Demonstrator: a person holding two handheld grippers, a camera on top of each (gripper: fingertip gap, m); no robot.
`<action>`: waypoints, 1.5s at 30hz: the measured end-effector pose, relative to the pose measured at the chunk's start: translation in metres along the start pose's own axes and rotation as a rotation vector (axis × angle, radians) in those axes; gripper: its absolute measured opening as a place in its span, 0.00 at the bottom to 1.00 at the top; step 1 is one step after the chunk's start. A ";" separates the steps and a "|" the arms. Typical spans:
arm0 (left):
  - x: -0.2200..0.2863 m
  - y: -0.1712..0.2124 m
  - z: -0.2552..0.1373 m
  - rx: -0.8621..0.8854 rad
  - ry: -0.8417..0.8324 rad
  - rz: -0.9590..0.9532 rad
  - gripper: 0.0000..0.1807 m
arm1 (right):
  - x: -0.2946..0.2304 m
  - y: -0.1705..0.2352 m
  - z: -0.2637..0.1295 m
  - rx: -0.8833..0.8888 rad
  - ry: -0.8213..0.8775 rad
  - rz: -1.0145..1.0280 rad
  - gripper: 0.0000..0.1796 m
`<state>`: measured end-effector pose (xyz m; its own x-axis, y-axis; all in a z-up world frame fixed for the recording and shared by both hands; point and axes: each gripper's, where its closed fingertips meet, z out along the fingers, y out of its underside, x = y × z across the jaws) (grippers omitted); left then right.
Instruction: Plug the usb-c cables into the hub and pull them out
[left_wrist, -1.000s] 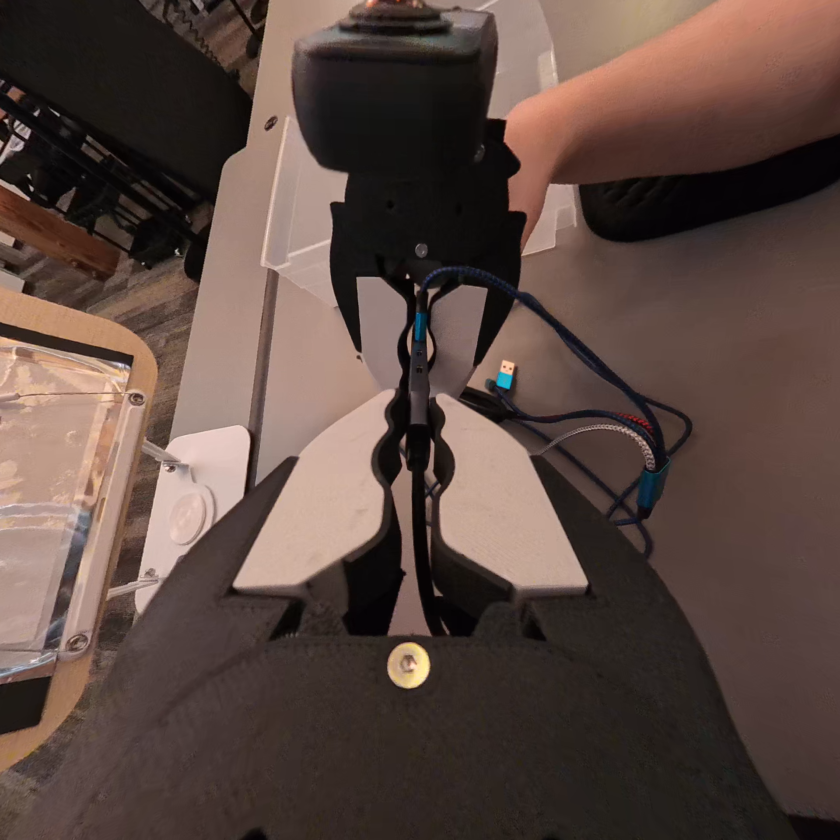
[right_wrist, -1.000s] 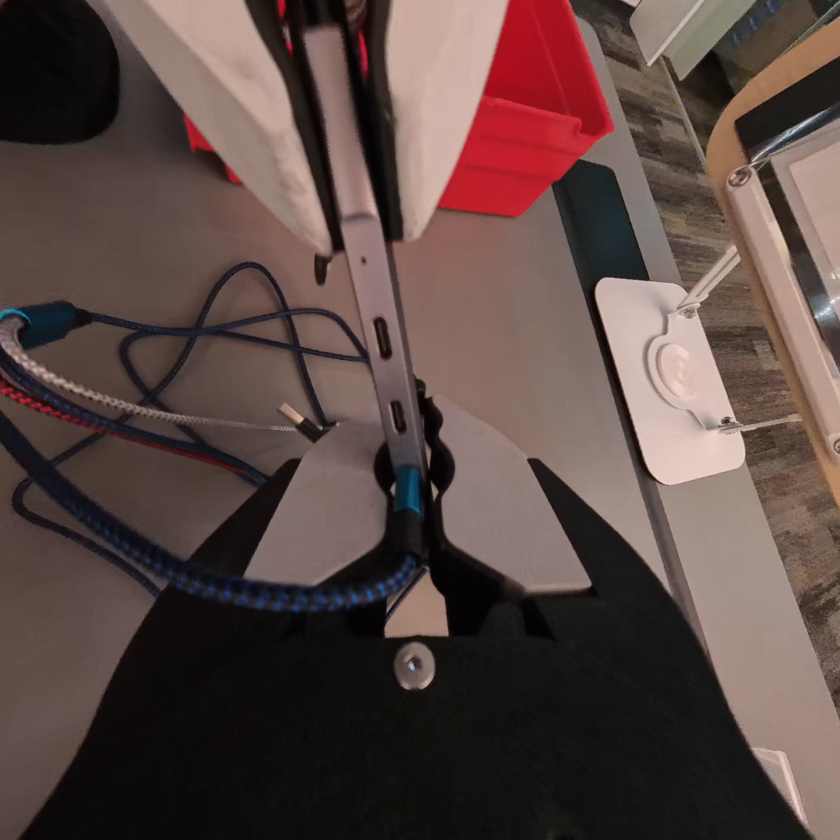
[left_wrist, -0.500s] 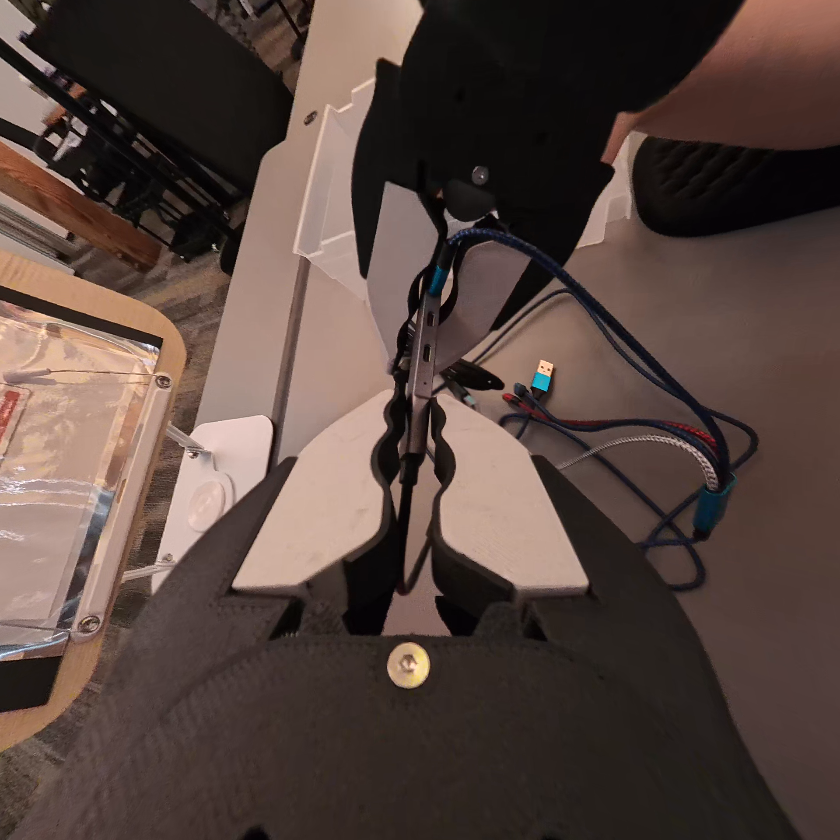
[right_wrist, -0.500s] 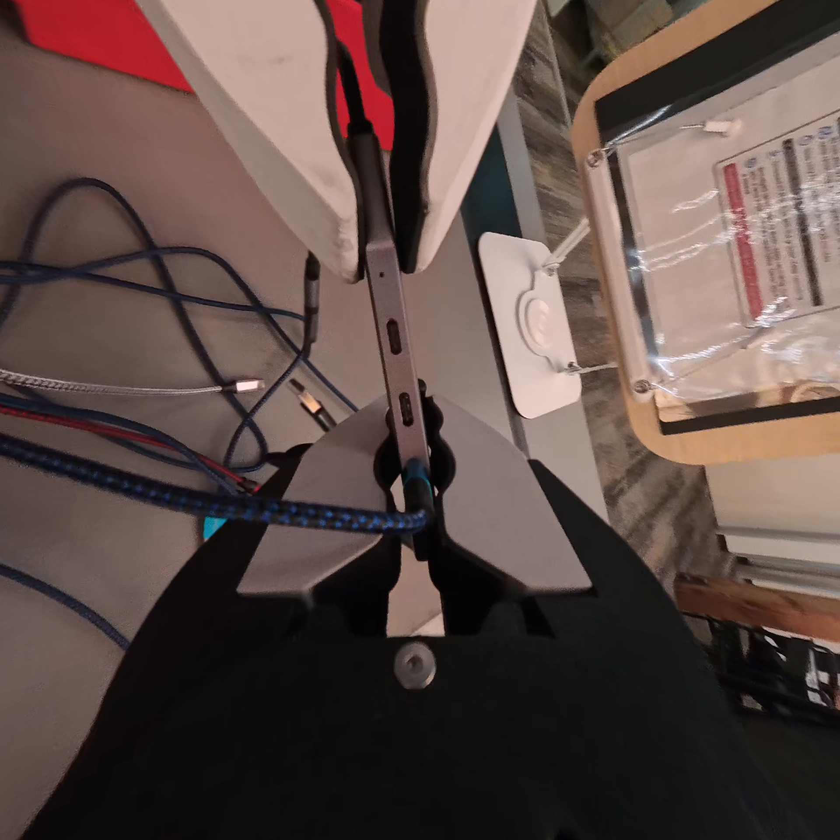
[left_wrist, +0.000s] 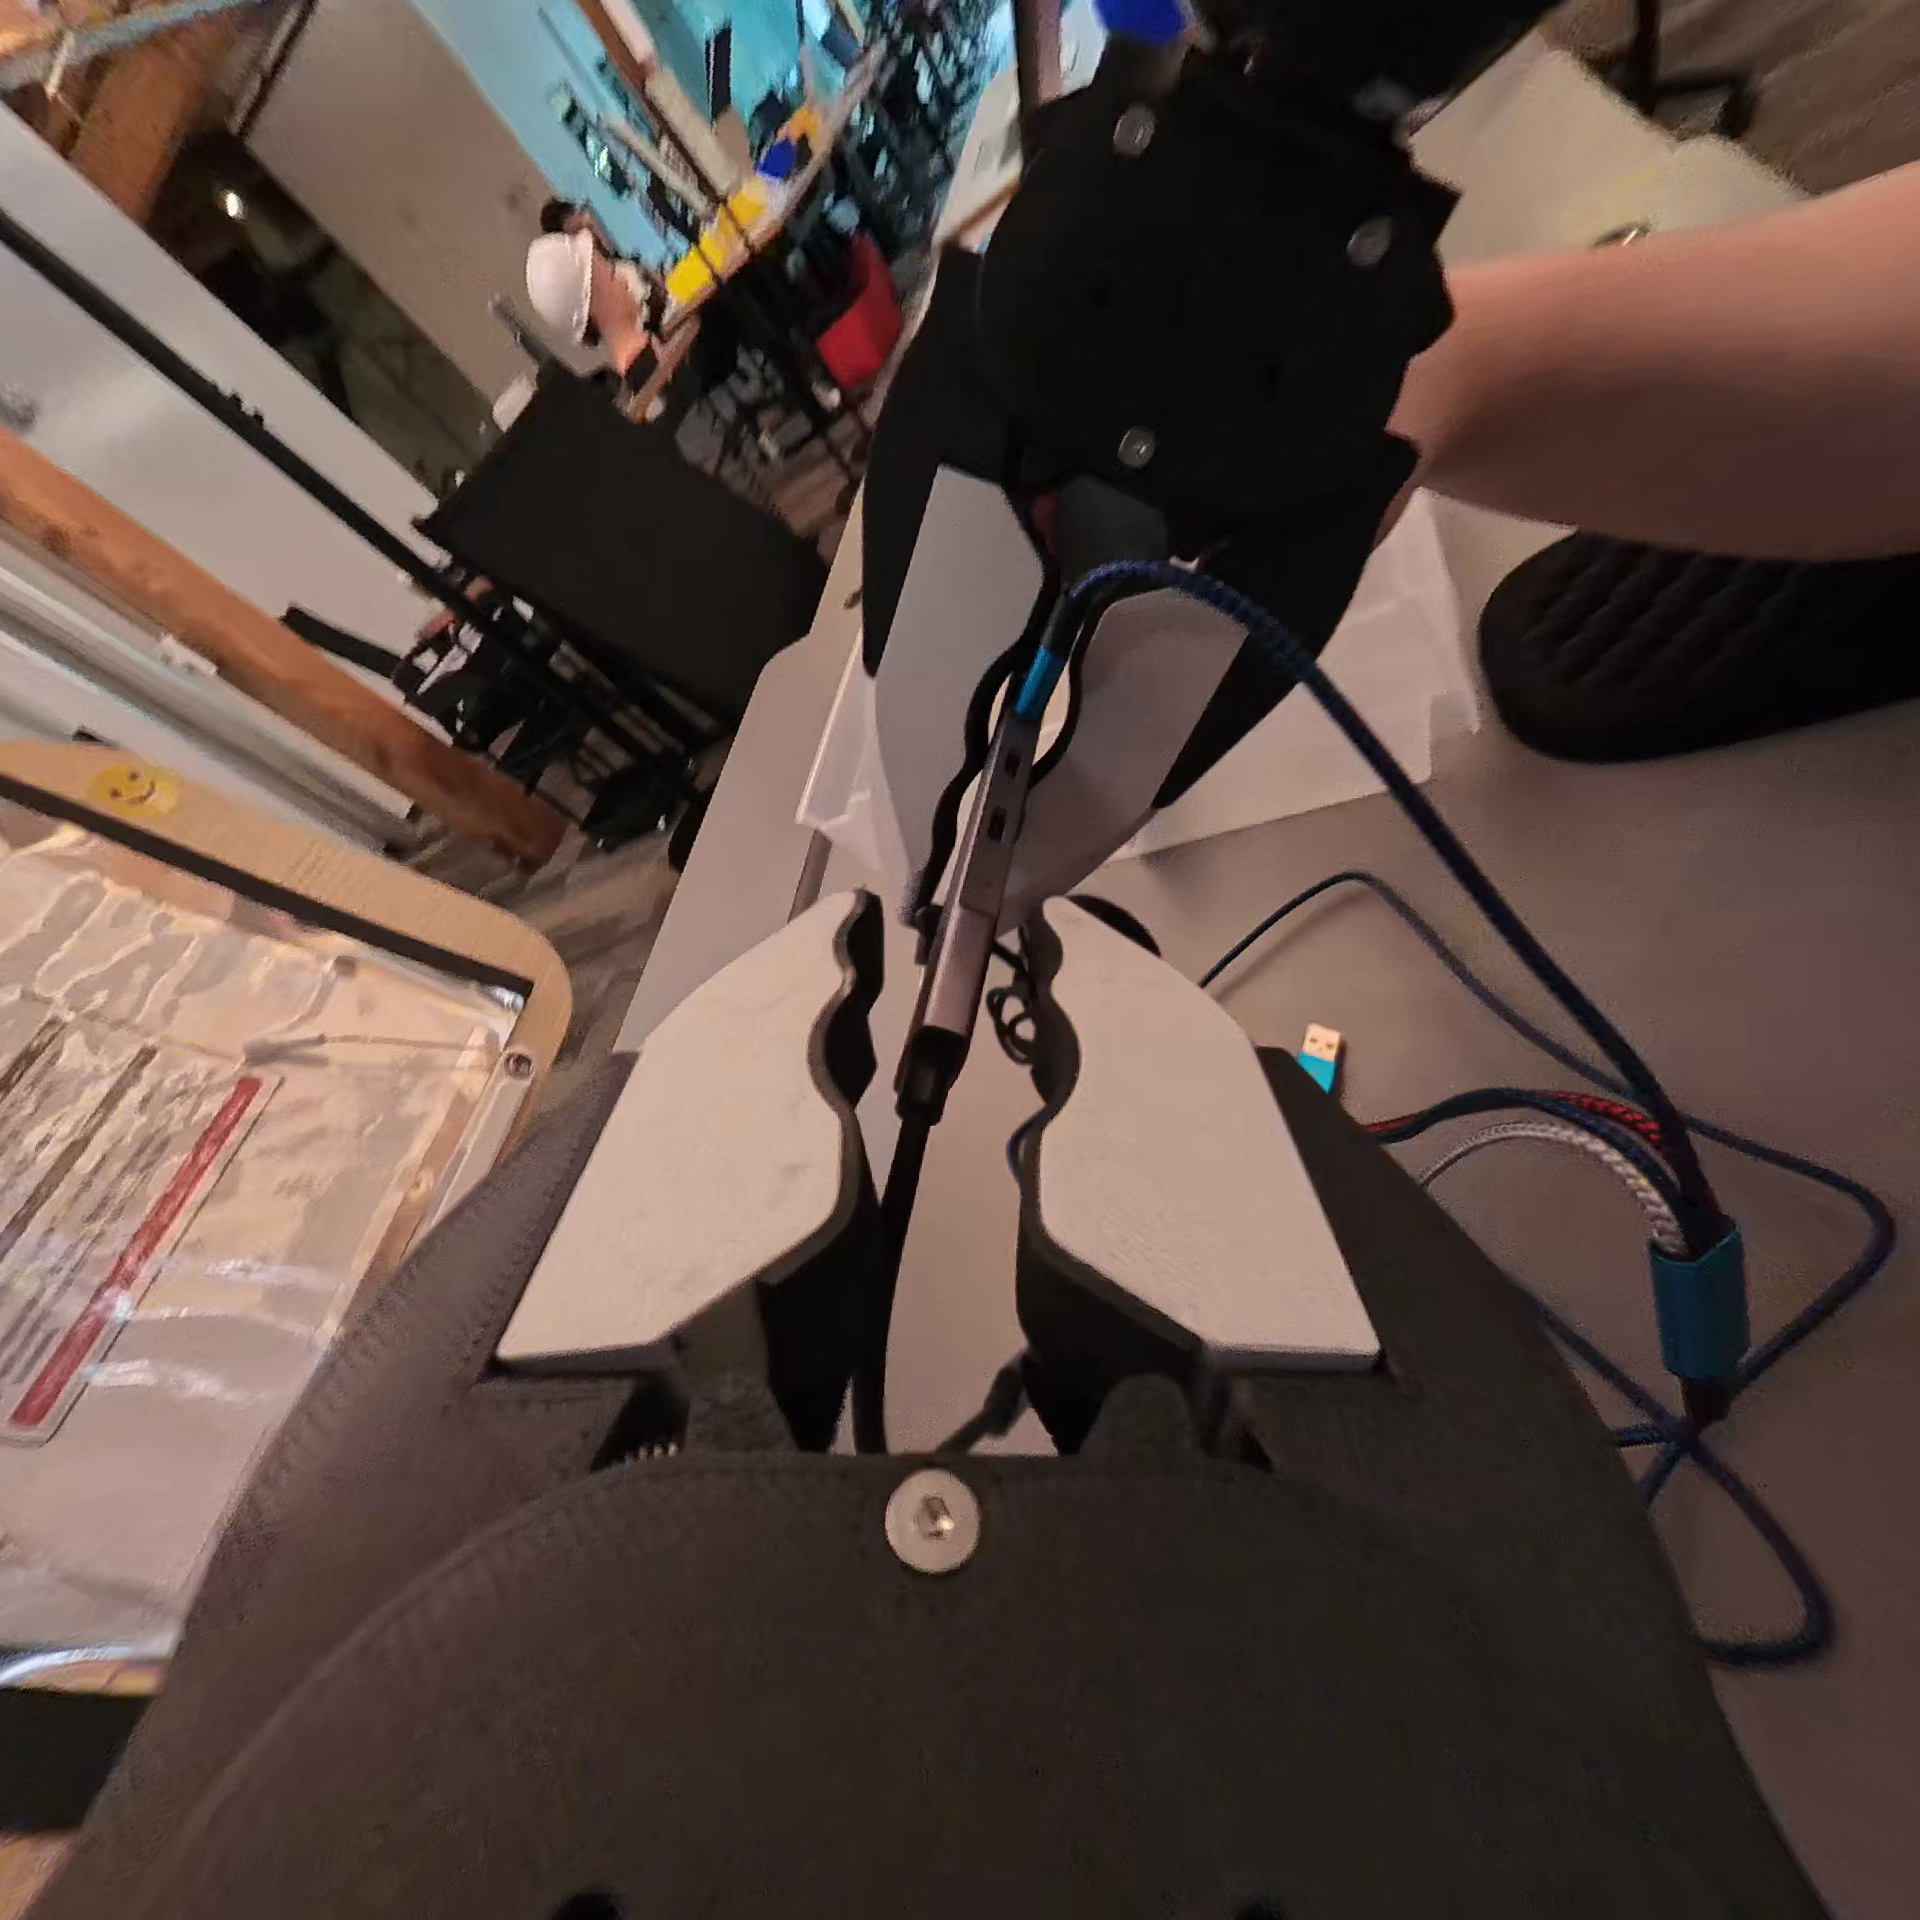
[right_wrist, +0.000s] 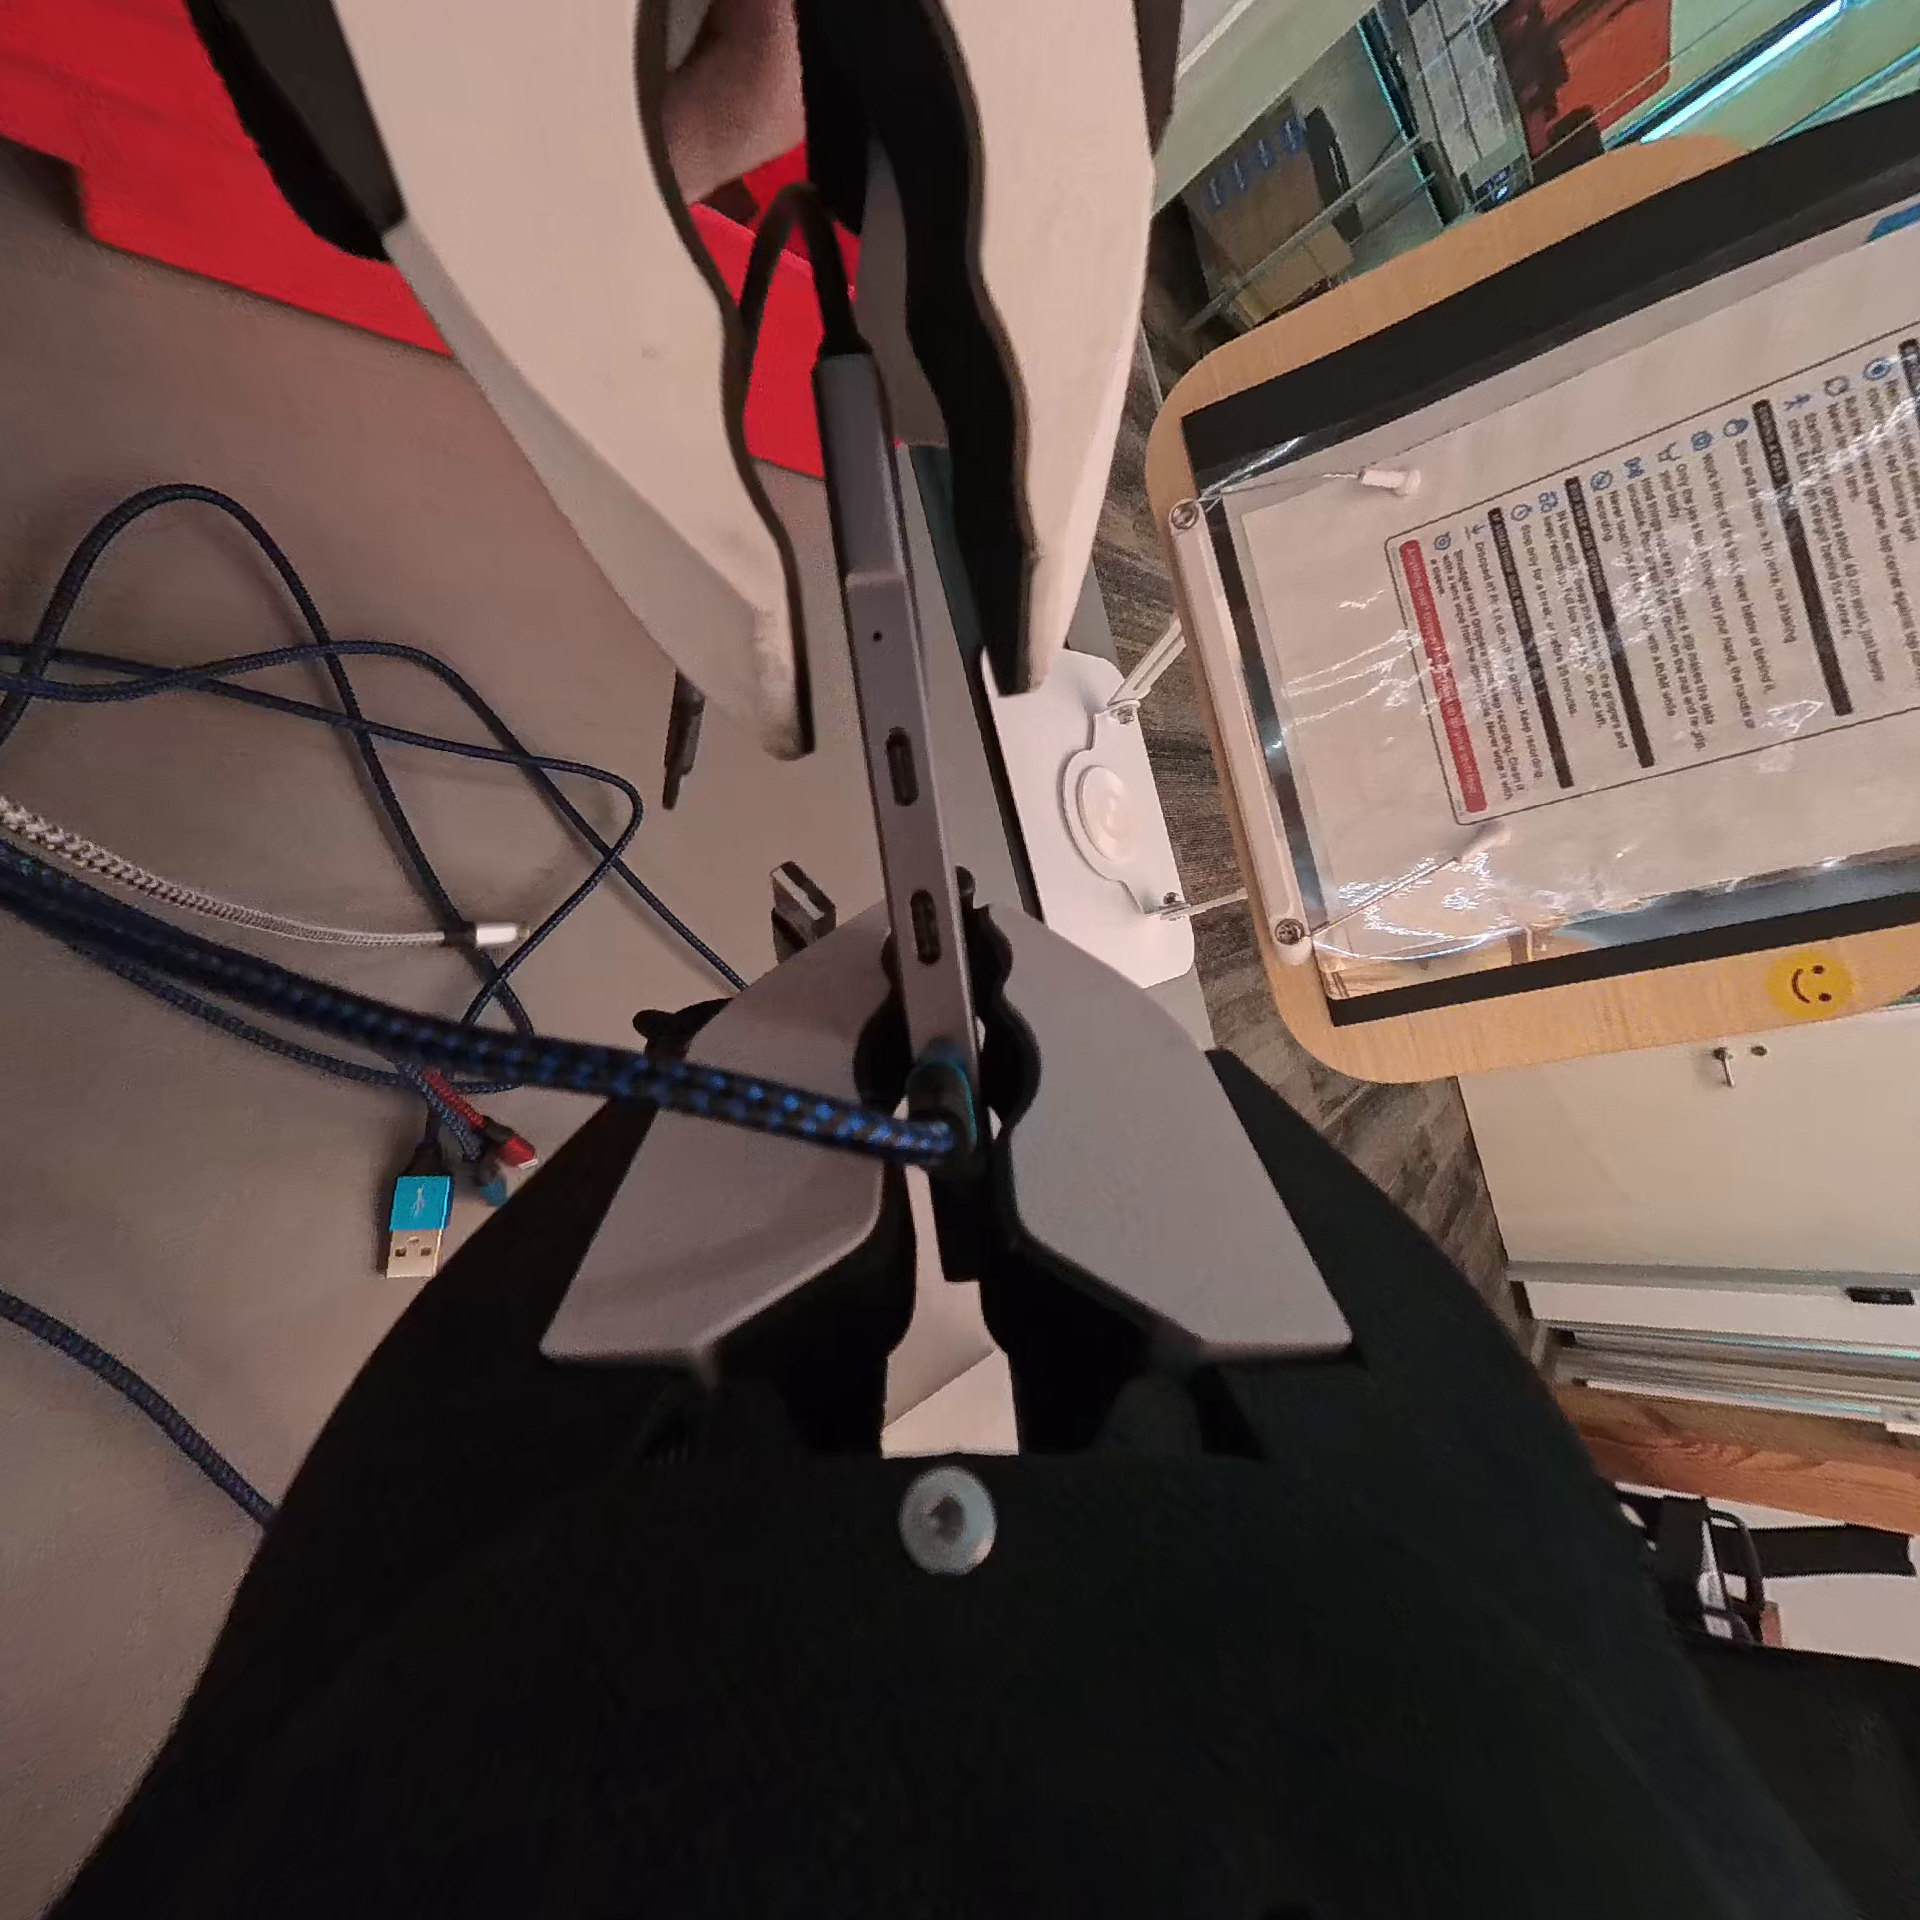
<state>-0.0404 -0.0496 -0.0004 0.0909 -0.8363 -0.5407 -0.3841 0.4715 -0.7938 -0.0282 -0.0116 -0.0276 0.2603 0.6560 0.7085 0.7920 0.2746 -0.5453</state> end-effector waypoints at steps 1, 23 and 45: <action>0.002 -0.002 0.000 0.022 0.010 0.000 0.14 | 0.000 -0.001 -0.001 0.003 -0.002 -0.008 0.05; 0.016 -0.022 -0.001 0.125 -0.011 0.163 0.07 | -0.007 -0.019 -0.018 0.143 -0.045 -0.074 0.05; 0.021 -0.021 0.003 0.103 -0.024 0.269 0.05 | -0.013 -0.023 -0.020 0.204 -0.078 -0.096 0.05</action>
<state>-0.0278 -0.0760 0.0042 0.0202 -0.6712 -0.7410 -0.3018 0.7024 -0.6446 -0.0388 -0.0403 -0.0153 0.1391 0.6703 0.7289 0.6812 0.4695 -0.5618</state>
